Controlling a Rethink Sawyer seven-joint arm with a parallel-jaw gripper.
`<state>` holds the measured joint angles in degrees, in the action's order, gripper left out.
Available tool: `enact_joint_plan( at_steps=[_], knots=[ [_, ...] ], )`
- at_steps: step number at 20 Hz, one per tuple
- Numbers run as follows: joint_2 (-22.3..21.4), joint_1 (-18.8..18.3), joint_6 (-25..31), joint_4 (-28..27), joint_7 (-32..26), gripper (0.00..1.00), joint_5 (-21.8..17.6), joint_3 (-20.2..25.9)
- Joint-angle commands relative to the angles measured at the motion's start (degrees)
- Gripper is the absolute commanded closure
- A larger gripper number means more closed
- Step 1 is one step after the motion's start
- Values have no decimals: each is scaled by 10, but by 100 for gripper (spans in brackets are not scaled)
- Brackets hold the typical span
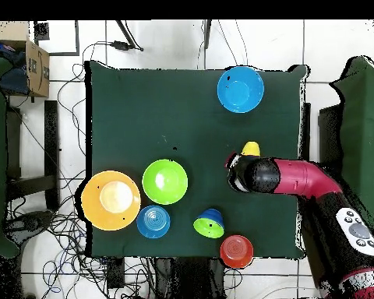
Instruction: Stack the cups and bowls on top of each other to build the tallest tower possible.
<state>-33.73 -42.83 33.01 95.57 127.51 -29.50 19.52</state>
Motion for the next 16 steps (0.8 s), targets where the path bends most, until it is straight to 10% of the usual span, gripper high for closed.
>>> enact_joint_plan(
  at_steps=[1, 16],
  knots=[
    [38, -6, 147, 71, -122, 100, 17, 38],
    [67, -29, 208, 69, -145, 100, 24, 65]
  ],
)
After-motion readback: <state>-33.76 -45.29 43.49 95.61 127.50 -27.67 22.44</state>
